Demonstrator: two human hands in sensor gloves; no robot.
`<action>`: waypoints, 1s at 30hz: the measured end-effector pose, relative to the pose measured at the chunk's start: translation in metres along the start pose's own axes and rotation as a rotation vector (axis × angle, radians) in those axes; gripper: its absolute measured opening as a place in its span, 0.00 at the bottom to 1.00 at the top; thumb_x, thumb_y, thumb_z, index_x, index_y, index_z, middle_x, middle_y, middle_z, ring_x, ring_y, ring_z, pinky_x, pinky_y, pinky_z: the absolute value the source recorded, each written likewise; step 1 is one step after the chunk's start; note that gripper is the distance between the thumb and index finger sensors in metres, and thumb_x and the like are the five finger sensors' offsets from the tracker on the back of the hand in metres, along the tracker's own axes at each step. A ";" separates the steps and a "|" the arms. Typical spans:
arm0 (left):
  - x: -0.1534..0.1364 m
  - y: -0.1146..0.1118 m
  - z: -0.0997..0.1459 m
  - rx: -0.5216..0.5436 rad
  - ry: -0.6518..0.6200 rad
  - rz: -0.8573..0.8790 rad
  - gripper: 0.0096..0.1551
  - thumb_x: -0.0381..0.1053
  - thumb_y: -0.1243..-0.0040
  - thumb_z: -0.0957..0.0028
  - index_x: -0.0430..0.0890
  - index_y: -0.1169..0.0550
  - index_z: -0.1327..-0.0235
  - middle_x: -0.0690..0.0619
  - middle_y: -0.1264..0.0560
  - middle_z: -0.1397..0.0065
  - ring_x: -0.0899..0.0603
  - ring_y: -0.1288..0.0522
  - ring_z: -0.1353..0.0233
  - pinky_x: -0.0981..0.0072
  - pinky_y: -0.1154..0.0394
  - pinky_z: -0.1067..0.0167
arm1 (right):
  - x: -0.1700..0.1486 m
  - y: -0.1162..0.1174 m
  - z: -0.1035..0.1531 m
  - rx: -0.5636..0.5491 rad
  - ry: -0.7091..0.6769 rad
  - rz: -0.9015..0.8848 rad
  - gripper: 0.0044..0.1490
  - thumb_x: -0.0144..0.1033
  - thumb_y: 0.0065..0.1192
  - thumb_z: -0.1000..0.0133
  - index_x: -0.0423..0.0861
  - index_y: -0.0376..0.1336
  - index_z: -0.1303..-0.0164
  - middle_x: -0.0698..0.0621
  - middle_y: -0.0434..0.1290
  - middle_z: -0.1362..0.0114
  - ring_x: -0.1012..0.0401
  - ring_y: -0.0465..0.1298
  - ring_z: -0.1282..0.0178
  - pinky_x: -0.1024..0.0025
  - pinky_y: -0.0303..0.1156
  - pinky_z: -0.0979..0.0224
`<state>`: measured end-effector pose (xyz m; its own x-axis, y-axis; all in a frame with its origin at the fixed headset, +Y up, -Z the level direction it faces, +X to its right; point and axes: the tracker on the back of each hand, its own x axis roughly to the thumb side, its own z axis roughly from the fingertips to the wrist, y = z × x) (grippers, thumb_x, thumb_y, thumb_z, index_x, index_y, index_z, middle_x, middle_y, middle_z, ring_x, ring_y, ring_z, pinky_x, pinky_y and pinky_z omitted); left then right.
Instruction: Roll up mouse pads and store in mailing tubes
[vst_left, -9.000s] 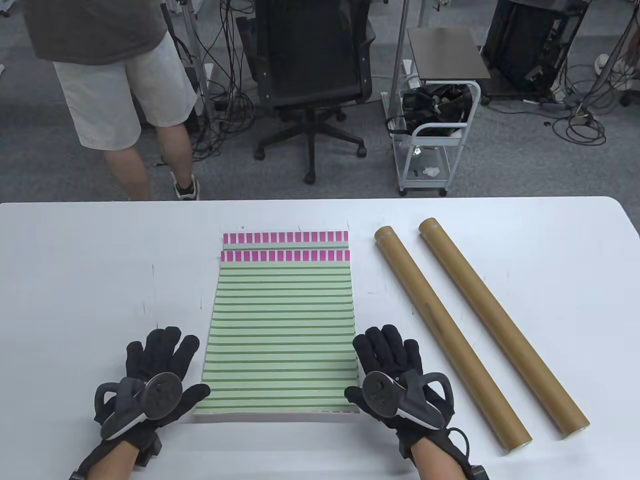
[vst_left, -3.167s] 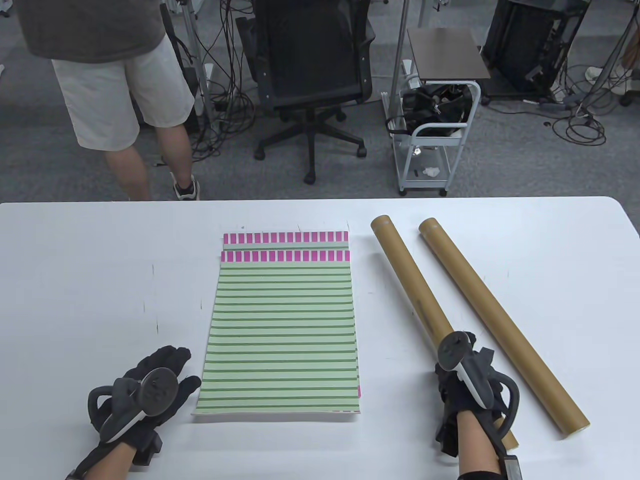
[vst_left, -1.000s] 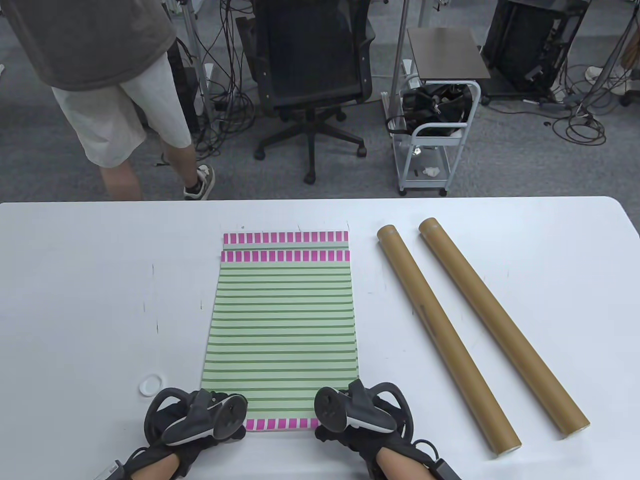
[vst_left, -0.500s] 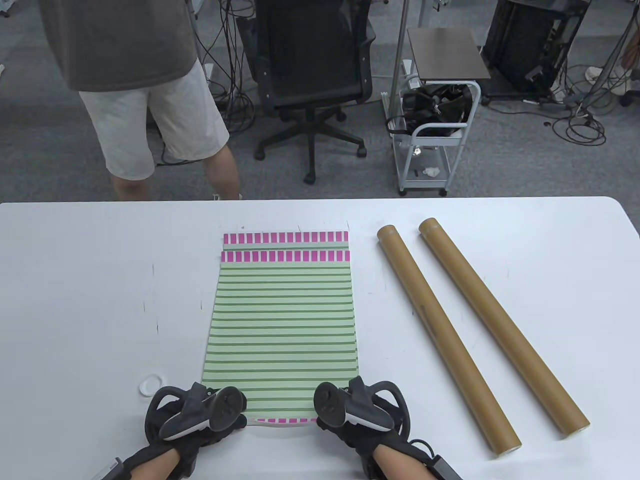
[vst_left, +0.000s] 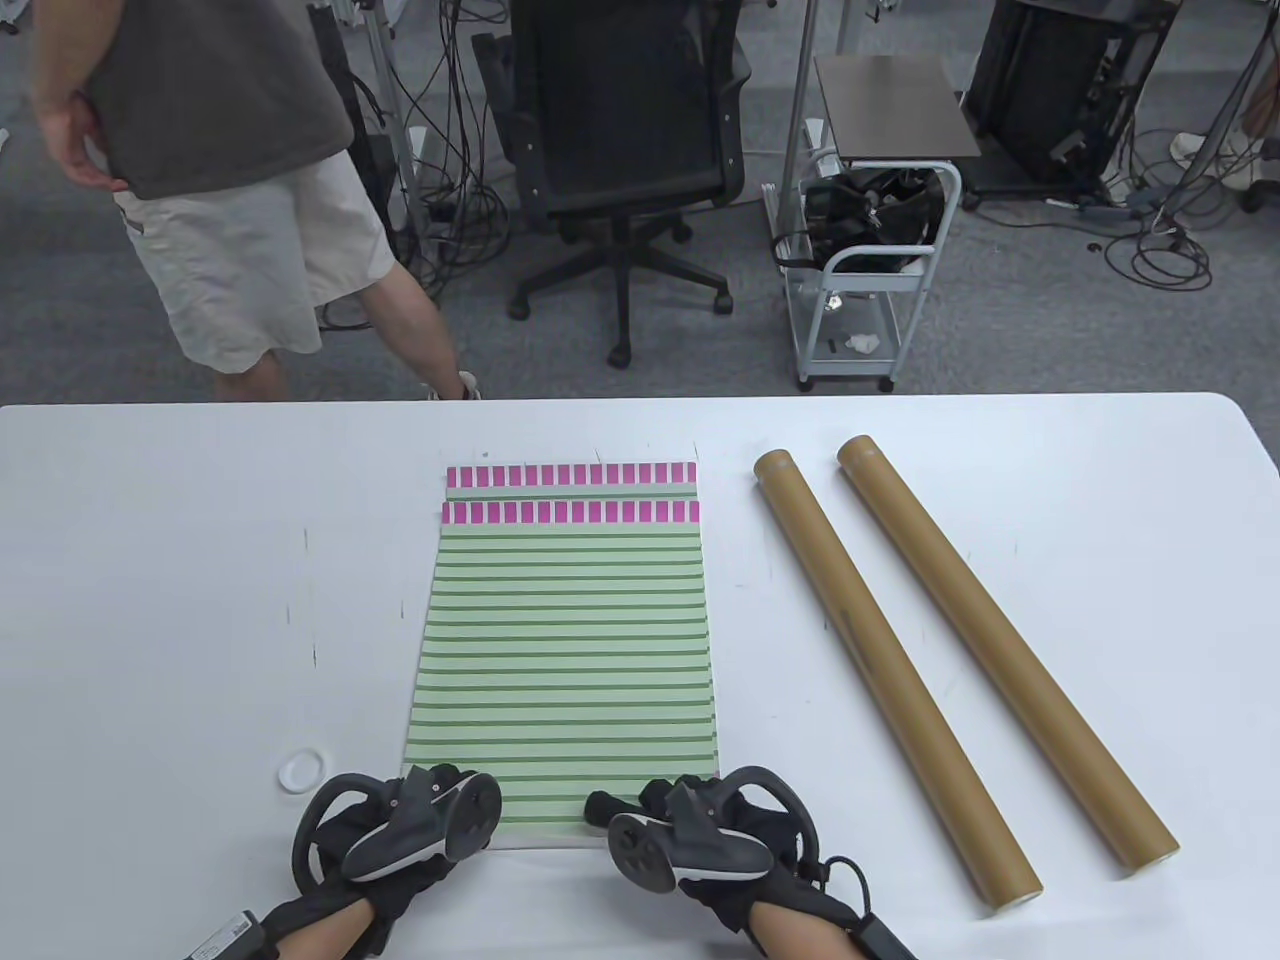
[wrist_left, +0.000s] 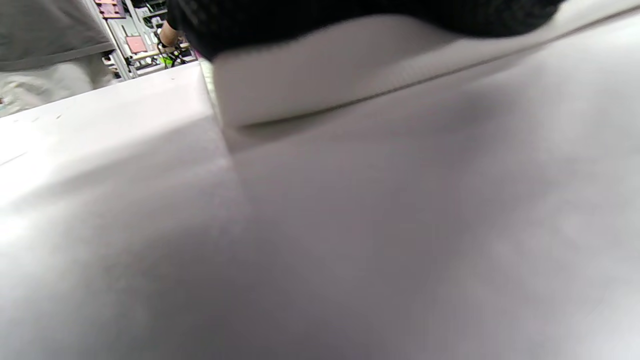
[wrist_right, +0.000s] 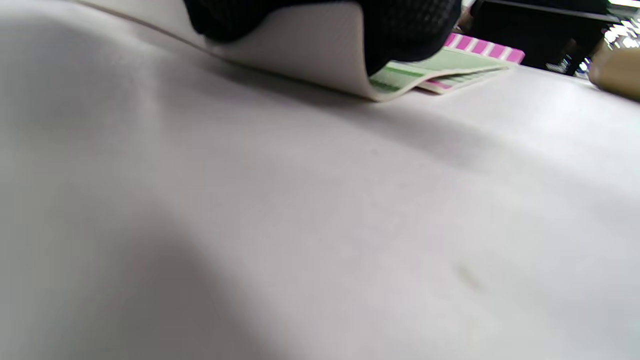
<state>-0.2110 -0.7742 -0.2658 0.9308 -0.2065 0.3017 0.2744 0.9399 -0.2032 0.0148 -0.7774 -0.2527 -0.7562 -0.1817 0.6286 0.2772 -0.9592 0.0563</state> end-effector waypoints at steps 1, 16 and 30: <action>0.004 -0.001 0.000 -0.009 -0.006 -0.016 0.33 0.61 0.50 0.57 0.65 0.38 0.34 0.55 0.34 0.30 0.50 0.21 0.47 0.76 0.21 0.50 | 0.004 0.001 0.001 -0.011 -0.016 0.052 0.45 0.32 0.48 0.42 0.78 0.29 0.35 0.57 0.64 0.35 0.55 0.72 0.46 0.67 0.70 0.39; 0.037 0.004 0.021 0.213 -0.306 -0.290 0.27 0.49 0.40 0.53 0.70 0.35 0.43 0.67 0.34 0.35 0.61 0.26 0.43 0.80 0.22 0.43 | 0.005 -0.007 -0.008 0.083 -0.012 -0.065 0.34 0.44 0.55 0.45 0.71 0.47 0.31 0.54 0.65 0.37 0.56 0.74 0.52 0.66 0.73 0.47; 0.034 0.012 0.003 0.174 -0.206 -0.137 0.26 0.63 0.39 0.65 0.68 0.26 0.49 0.66 0.20 0.46 0.57 0.16 0.51 0.80 0.17 0.54 | -0.005 -0.009 -0.013 0.076 -0.009 -0.154 0.37 0.49 0.61 0.52 0.70 0.52 0.32 0.56 0.69 0.42 0.55 0.75 0.54 0.65 0.74 0.48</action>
<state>-0.1773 -0.7694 -0.2551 0.8143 -0.2918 0.5018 0.3321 0.9432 0.0096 0.0088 -0.7710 -0.2668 -0.7878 -0.0313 0.6152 0.2029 -0.9562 0.2112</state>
